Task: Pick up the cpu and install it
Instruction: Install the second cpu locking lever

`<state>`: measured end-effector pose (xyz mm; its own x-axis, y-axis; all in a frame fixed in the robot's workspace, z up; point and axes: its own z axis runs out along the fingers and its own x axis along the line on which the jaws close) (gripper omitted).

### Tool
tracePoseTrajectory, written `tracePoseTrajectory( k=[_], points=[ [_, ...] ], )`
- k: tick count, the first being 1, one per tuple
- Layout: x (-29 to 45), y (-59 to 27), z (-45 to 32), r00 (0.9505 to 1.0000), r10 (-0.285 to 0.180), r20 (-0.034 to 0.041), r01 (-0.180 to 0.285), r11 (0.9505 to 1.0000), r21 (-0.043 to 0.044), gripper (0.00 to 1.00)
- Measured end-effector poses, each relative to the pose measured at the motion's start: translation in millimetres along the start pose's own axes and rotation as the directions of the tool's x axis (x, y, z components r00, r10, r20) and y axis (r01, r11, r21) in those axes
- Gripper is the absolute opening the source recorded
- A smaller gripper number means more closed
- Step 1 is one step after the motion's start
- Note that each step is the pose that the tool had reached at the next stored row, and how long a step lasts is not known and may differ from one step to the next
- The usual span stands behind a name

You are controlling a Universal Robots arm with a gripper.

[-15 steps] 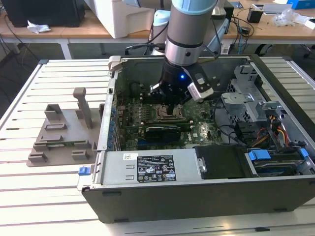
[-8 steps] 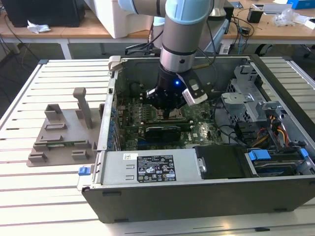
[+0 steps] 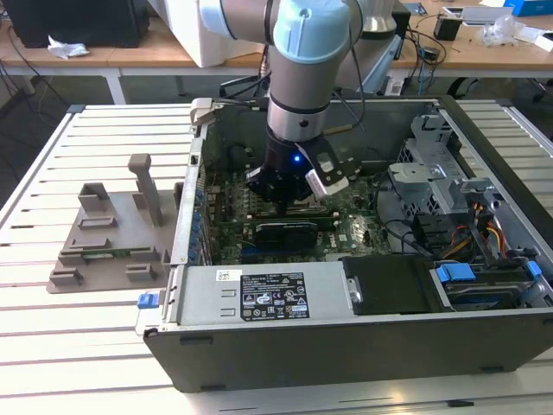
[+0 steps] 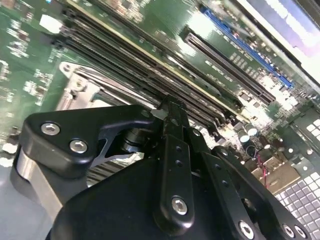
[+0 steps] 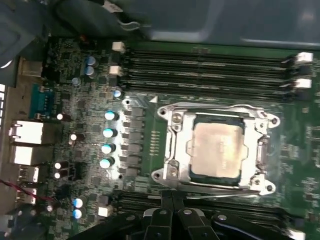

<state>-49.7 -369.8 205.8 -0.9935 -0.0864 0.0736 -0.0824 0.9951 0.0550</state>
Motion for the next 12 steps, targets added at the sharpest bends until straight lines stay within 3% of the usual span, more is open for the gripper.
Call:
tracePoseTrajectory(
  k=[1,4,12],
  points=[
    [4.2,0.4,1.5,1.0,-0.003,0.0003,0.003,1.0,-0.0025,0.11],
    [7.1,1.2,1.8,1.0,-0.009,0.0,0.009,1.0,-0.0034,0.11],
    [5.9,9.0,3.9,0.9987,-0.051,-0.0016,0.051,0.9987,-0.0023,0.11]
  ],
)
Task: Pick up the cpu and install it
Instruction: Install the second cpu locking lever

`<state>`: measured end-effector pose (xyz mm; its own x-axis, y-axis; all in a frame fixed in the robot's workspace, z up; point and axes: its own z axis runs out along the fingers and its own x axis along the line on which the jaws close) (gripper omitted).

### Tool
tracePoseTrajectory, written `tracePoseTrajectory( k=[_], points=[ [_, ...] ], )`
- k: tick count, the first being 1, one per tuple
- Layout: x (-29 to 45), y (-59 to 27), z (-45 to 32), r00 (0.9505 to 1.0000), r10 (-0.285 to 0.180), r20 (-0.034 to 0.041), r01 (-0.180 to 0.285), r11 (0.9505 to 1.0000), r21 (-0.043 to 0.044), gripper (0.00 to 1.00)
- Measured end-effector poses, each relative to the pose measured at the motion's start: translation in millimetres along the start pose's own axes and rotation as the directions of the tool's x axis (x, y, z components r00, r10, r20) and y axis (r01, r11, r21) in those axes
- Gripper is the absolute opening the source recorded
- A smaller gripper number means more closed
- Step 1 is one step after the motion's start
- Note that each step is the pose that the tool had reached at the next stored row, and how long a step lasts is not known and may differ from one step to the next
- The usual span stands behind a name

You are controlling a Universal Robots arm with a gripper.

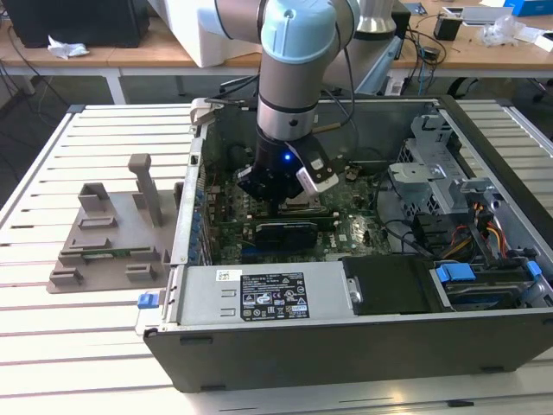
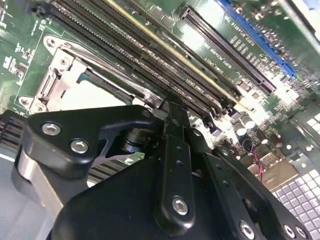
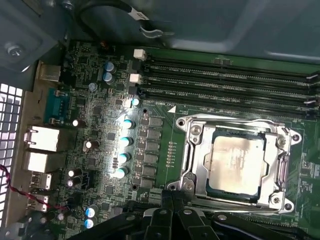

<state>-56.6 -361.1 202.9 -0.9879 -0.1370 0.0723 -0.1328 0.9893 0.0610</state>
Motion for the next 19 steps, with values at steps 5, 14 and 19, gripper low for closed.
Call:
tracePoseTrajectory(
  k=[5,14,19],
  points=[
    [0.6,-0.4,-6.7,0.9999,-0.013,-0.0004,0.013,0.9999,-0.0001,0.11],
    [1.6,-8.6,-6.0,0.9999,-0.015,0.0007,0.015,0.9998,-0.0152,0.11],
    [-0.2,-2.0,1.3,0.9999,-0.017,0.002,0.017,0.9992,-0.0369,0.11]
  ],
)
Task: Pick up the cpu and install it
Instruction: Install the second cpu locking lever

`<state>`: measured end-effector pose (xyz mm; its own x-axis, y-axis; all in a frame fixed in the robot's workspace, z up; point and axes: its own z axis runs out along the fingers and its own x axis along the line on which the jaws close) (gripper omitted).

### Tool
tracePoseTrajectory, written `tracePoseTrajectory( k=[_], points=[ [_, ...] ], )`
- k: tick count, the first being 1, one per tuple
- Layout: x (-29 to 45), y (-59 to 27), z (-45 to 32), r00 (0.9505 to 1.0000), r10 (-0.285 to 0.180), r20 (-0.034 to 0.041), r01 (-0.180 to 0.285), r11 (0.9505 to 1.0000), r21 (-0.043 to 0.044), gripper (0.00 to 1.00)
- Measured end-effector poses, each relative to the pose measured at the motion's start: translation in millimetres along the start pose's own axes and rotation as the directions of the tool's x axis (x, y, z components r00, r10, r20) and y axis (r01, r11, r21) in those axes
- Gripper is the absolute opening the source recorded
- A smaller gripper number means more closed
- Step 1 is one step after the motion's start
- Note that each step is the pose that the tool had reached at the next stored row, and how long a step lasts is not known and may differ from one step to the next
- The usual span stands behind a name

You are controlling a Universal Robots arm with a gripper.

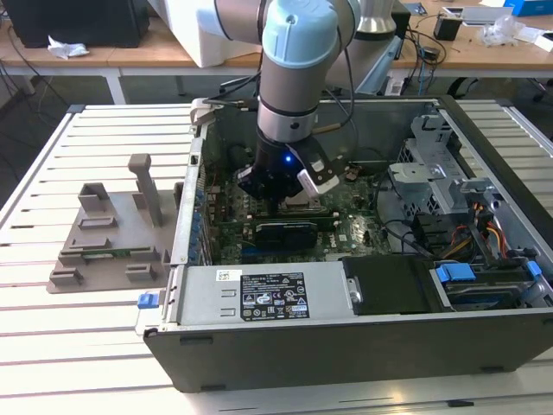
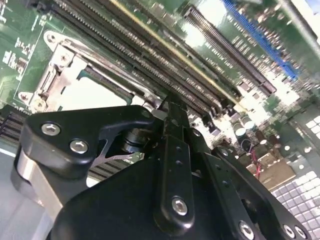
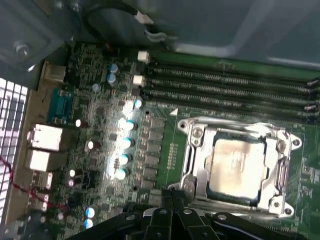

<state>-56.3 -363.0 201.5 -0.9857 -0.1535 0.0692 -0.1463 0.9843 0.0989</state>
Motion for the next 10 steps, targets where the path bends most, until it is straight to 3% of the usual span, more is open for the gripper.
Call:
tracePoseTrajectory(
  k=[2,3,6,8,9,10],
  points=[
    [-0.3,2.1,1.1,1.0,-0.003,0.0007,0.003,0.9998,-0.0181,0.11],
    [-0.3,2.3,1.3,1.0,-0.003,0.0011,0.003,0.9998,-0.0213,0.11],
    [-0.3,2.7,-1.8,1.0,-0.004,0.004,0.004,0.9998,-0.0218,0.11],
    [0.9,4.5,-17.1,1.0,-0.003,0.0048,0.003,0.9998,-0.0197,0.11],
    [0.5,9.3,-22.1,1.0,-0.003,0.0048,0.003,0.9998,-0.0187,0.11],
    [-0.6,11.0,-22.0,1.0,-0.003,0.0049,0.003,0.9998,-0.0186,0.11]
  ],
)
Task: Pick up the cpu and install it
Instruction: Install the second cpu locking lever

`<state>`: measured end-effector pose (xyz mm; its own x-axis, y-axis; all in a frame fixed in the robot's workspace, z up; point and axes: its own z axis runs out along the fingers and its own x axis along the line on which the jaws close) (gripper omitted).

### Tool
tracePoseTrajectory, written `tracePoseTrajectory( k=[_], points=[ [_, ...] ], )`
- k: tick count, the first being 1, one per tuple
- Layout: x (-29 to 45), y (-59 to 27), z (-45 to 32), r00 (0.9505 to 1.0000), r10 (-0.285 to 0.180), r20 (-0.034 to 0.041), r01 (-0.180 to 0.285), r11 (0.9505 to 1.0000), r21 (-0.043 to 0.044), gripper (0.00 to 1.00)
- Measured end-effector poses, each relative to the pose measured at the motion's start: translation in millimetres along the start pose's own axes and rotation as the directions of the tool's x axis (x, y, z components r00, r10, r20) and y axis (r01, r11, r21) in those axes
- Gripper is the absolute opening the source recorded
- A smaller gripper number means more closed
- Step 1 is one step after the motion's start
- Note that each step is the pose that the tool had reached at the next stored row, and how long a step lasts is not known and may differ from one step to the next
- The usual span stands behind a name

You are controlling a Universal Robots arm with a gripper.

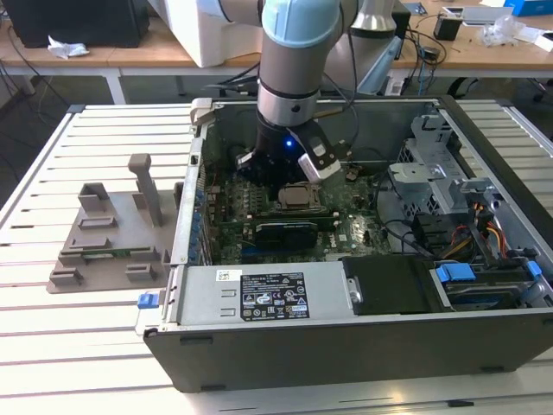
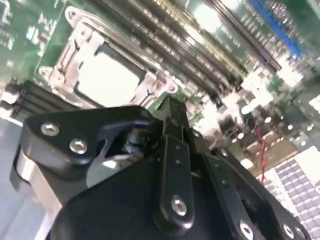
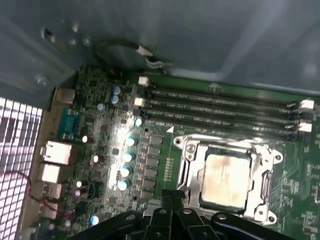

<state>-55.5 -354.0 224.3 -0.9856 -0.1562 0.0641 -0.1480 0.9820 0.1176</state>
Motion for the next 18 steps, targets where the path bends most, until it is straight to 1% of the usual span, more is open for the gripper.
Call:
tracePoseTrajectory(
  k=[1,3,4,6,7,9,10,11,12,13,14,15,16,17,18],
  points=[
    [-1.9,2.0,0.1,1.0,0.0,-0.0005,0.0,1.0,-0.0001,0.11],
    [-6.3,4.9,0.5,1.0,0.001,-0.0043,-0.001,1.0,-0.0006,0.11],
    [-11.4,7.2,1.3,1.0,0.001,-0.009,-0.001,1.0,-0.0014,0.11],
    [-25.6,11.6,2.4,0.9998,0.003,-0.0219,-0.003,1.0,-0.0033,0.11],
    [-29.4,12.5,2.4,0.9997,0.003,-0.0245,-0.003,1.0,-0.0037,0.11],
    [-41.5,14.7,2.5,0.9995,0.004,-0.0321,-0.004,1.0,-0.0051,0.11],
    [-45.4,15.2,2.3,0.9994,0.004,-0.034,-0.004,1.0,-0.005,0.11],
    [-48.1,16.8,2.4,0.9994,0.004,-0.0356,-0.005,1.0,-0.002,0.11],
    [-49.4,18.7,2.4,0.9993,0.005,-0.0371,-0.005,1.0,0.0062,0.11],
    [-50.5,21.0,2.7,0.9992,0.007,-0.0389,-0.006,0.9998,0.0189,0.11],
    [-51.0,22.9,2.9,0.999,0.011,-0.0428,-0.009,0.9989,0.047,0.11],
    [-51.2,24.3,3.0,0.9988,0.015,-0.0473,-0.011,0.9968,0.0789,0.11],
    [-51.6,26.4,3.3,0.9986,0.018,-0.0506,-0.013,0.9944,0.1045,0.11],
    [-51.8,26.8,2.6,0.9985,0.018,-0.0512,-0.013,0.9941,0.108,0.11],
    [-51.9,27.0,0.5,0.9985,0.018,-0.0514,-0.013,0.994,0.1086,0.11]
  ],
)
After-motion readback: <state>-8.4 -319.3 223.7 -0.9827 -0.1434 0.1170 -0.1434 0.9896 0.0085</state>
